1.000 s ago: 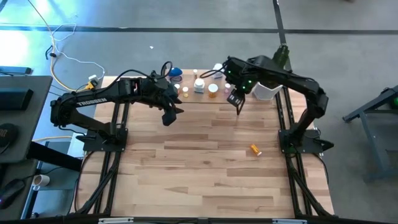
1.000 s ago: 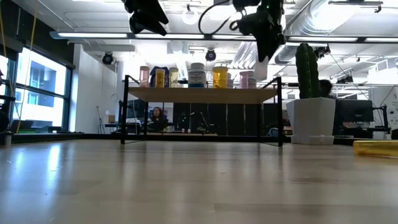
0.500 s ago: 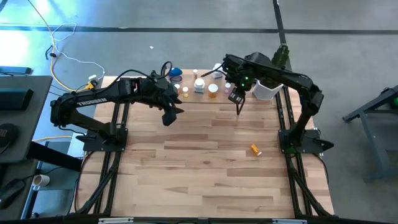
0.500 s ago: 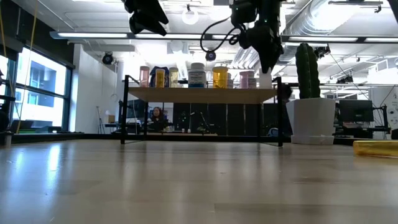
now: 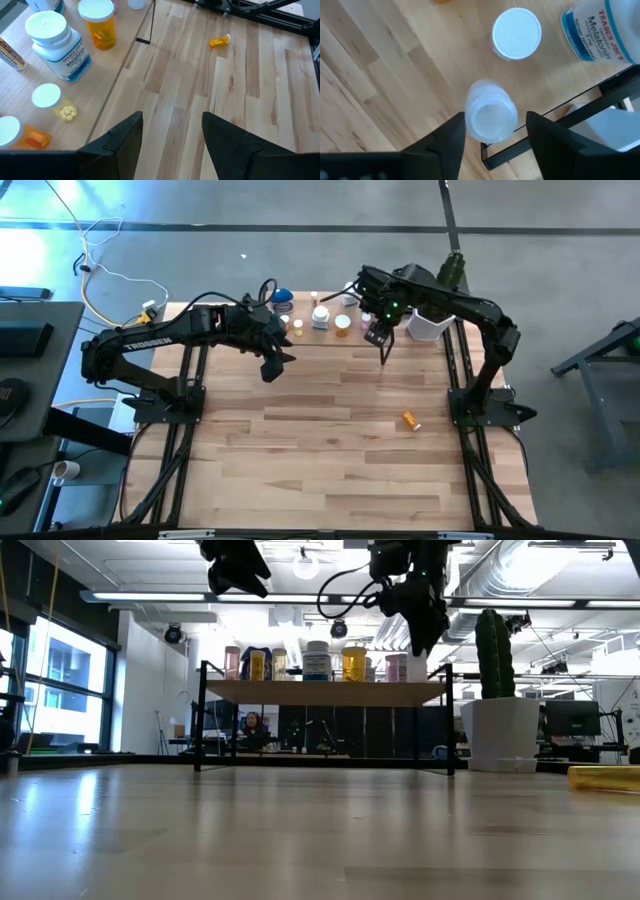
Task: Pick and place medicine bottles onto shelf by color
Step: Put the white pill bottle on the shelf, then put the orange pill bottle on the shelf
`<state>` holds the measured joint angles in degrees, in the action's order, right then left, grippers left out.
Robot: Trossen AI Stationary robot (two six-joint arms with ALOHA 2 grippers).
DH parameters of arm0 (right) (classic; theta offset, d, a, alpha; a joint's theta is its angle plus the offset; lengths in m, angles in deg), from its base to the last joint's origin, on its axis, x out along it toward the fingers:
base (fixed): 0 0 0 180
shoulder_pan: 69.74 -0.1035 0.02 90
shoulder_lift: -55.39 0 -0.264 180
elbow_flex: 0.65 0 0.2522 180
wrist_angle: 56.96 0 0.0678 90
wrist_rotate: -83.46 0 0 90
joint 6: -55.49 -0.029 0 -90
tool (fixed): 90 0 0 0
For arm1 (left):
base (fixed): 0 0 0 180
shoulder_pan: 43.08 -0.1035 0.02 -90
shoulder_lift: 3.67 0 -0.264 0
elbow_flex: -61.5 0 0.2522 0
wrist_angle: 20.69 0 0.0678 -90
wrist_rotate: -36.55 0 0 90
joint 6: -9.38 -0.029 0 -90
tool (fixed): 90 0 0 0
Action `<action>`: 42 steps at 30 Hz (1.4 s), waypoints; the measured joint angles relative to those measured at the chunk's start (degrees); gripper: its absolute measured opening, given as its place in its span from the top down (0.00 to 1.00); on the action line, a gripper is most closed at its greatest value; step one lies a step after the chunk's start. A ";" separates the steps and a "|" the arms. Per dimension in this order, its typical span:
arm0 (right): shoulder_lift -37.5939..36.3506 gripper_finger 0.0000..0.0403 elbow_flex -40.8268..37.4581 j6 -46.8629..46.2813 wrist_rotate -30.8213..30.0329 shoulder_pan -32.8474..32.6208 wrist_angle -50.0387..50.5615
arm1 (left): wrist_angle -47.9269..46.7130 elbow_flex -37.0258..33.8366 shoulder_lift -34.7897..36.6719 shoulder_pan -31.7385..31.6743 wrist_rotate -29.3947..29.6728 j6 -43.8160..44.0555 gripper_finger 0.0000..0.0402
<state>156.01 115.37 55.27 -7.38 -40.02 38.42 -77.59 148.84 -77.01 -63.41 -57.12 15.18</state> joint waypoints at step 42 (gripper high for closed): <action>-19.58 0.46 -6.23 -46.71 -19.11 -26.84 7.79 | -1.80 -0.02 0.00 -0.32 2.19 -10.58 0.51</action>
<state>136.43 109.13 8.56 -26.49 -66.86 46.21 -79.38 148.82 -77.01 -63.73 -54.93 4.60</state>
